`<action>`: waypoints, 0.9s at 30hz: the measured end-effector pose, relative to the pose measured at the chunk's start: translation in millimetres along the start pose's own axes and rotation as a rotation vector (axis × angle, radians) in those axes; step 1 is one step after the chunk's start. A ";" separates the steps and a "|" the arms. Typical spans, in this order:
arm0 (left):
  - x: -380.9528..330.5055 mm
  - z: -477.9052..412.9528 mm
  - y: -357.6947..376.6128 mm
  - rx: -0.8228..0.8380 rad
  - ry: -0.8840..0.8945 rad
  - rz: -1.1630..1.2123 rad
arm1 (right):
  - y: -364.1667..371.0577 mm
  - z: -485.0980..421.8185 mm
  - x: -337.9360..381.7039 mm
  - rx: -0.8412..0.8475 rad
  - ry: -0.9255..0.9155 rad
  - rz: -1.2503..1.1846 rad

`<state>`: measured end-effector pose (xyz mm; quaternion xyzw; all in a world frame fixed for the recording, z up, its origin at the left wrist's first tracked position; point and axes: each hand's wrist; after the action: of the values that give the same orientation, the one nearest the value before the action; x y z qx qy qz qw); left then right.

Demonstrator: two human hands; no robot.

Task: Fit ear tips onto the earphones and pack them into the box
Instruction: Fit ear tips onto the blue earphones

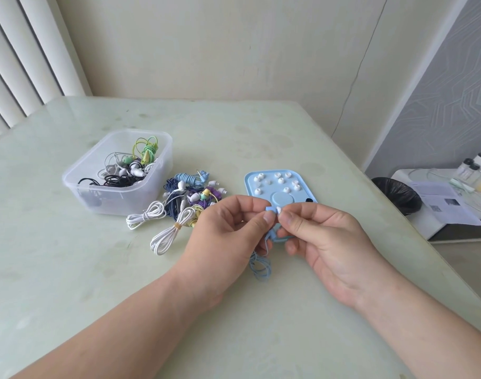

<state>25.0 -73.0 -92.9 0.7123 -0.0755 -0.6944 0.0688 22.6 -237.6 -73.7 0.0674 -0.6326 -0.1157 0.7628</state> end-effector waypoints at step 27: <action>-1.3 1.0 0.7 0.033 0.005 -0.021 | -4.0 -3.7 -1.1 0.088 -0.038 0.034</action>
<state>24.0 -73.4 -91.5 0.7158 -0.0794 -0.6920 0.0502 25.7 -241.3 -76.4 0.0881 -0.6524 -0.0762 0.7489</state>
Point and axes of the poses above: each hand's wrist, its own z-axis away from the middle knuckle, its own y-axis out of the palm, x = y × z, and after that the axes turned 6 degrees about -x, right-handed
